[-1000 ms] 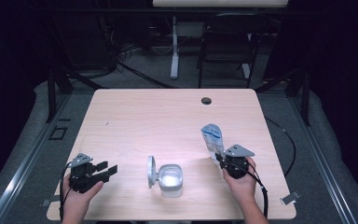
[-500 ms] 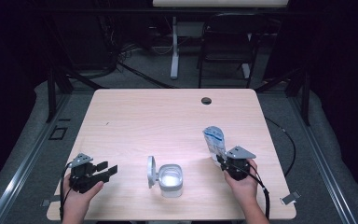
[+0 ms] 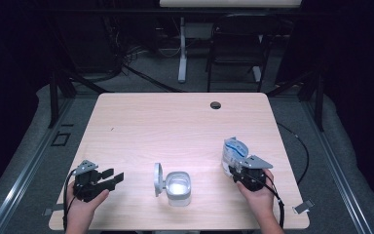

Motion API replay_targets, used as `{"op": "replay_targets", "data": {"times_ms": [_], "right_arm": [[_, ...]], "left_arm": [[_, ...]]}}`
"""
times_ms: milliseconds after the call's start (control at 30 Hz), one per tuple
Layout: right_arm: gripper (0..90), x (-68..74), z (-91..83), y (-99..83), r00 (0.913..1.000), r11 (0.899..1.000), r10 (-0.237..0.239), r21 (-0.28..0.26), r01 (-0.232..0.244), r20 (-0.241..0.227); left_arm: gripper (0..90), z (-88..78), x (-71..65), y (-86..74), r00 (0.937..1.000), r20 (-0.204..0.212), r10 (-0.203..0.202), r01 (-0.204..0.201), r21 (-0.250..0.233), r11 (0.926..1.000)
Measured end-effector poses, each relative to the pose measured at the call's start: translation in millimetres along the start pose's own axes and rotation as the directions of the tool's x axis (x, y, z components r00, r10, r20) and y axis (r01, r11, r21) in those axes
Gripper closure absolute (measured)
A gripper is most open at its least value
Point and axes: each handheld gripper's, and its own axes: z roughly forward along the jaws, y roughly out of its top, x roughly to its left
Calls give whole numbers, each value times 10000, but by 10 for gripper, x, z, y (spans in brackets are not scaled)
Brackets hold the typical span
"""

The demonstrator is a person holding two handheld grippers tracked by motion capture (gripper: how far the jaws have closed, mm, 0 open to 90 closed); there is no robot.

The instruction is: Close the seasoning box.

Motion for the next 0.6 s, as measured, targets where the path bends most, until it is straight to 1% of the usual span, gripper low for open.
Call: {"op": "replay_targets", "data": {"times_ms": [33,67,100,133,200,233,267,333,467,533,600], "right_arm": [[635,-3,-3,-6,9999,9999,102,-105,-102,-36],[617,-12,-20,-7,10000,10000,5,-30,-5,-90],[607,-7,-23,-11,9999,10000,18,-88,-19,-124],[597,2,-28,-15,9999,9999,-50,-151,48,-126],[557,17,-51,-16,9997,9997,-218,-96,218,-78],[549,25,-57,-18,9997,9996,-225,-151,224,-46],[546,26,-76,-15,9995,9995,-306,-83,306,10],[537,41,-95,-16,9996,9994,-263,-223,262,-48],[490,59,-137,-22,9996,9993,-290,-227,289,-34],[482,61,-152,-34,9996,9993,-284,-234,283,-22],[479,62,-167,-46,9995,9993,-329,-183,329,0]], "left_arm": [[493,5,-15,3,10000,-31,23,-24,-94,10000],[493,2,-19,7,10000,25,60,-59,-71,10000],[493,5,-35,9,10000,20,52,-52,-131,9999],[494,-2,-46,17,9999,61,150,-150,-61,9999],[496,-3,-85,30,9996,112,253,-252,-71,9997],[497,-2,-108,35,9994,146,307,-306,-95,9995],[499,-2,-132,42,9992,158,378,-376,-124,9992],[508,3,-176,55,9984,258,500,-495,-182,9986],[555,7,-263,72,9956,382,859,-853,-160,9962],[579,17,-313,76,9939,396,1029,-1023,-175,9946],[621,19,-361,85,9918,504,1176,-1173,-105,9930]]}}
